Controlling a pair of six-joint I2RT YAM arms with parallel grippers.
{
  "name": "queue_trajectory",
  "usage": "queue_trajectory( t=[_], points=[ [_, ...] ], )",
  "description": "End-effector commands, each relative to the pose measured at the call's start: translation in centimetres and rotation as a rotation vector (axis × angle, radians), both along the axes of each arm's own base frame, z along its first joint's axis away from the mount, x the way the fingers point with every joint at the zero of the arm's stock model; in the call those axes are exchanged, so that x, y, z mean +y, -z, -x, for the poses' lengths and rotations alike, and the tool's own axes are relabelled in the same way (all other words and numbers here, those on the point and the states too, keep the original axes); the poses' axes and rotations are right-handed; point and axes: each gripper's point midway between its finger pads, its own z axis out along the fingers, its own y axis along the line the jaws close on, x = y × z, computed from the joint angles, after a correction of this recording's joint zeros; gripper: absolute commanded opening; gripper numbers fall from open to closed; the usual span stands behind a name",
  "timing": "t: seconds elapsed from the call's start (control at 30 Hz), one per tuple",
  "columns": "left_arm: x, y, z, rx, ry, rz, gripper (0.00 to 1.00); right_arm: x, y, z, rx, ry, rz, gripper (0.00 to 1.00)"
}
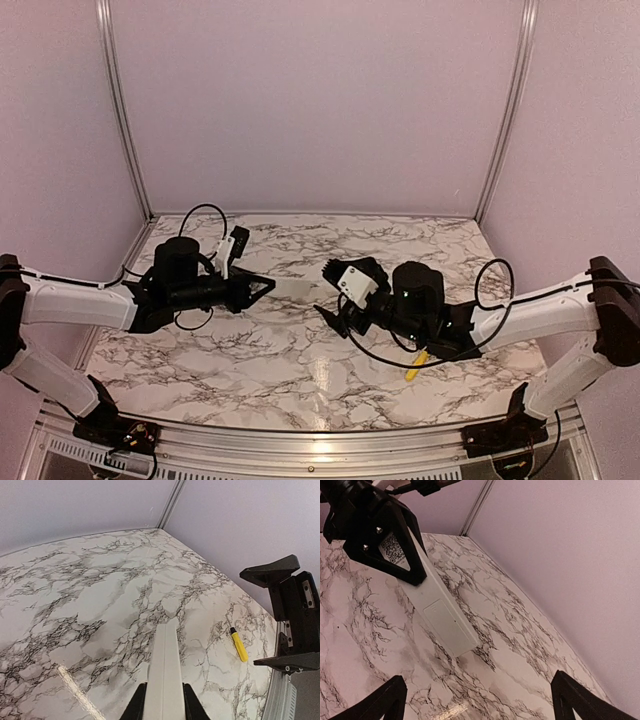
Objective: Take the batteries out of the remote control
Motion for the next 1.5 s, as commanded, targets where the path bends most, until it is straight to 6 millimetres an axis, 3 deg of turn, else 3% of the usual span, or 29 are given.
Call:
queue_trajectory(
  t=[0.0, 0.13, 0.23, 0.33, 0.5, 0.6, 0.87, 1.0, 1.2, 1.47],
  points=[
    [3.4, -1.6, -3.3, -0.122, -0.249, 0.004, 0.0, -1.4, -1.7, -1.3, 0.108, 0.093, -0.074, 0.99],
    [5.9, -2.0, -4.4, -0.152, -0.38, 0.015, 0.0, -2.2, -3.0, -1.7, 0.153, 0.126, -0.124, 0.99],
    [8.8, -1.7, -5.7, -0.143, -0.534, 0.037, 0.0, -2.6, -3.6, -2.1, 0.184, 0.153, -0.16, 0.99],
    [9.7, -1.3, -6.1, -0.137, -0.549, 0.04, 0.0, -3.0, -4.0, -2.6, 0.207, 0.186, -0.184, 0.99],
    [7.6, -1.2, -5.4, -0.159, -0.401, 0.048, 0.0, -3.3, -4.3, -3.8, 0.29, 0.203, -0.233, 0.99],
    [7.0, 0.0, -5.9, -0.146, -0.361, 0.042, 0.0, -3.3, -4.6, -4.2, 0.344, 0.181, -0.271, 0.99],
    [4.9, 0.5, -5.9, -0.079, -0.2, 0.101, 0.0, -2.1, -4.5, -4.1, 0.414, 0.144, -0.278, 0.99],
    [4.4, 0.5, -5.7, -0.028, -0.179, 0.12, 0.0, -1.4, -4.3, -3.6, 0.462, 0.111, -0.286, 0.99],
    [2.8, -1.3, -3.7, -0.014, -0.032, 0.215, 0.0, -0.2, -5.1, -2.2, 0.548, 0.023, -0.316, 0.99],
    [1.7, -1.7, -3.5, 0.05, 0.018, 0.277, 0.0, 0.7, -5.7, -1.1, 0.62, -0.036, -0.329, 0.99]
  ],
)
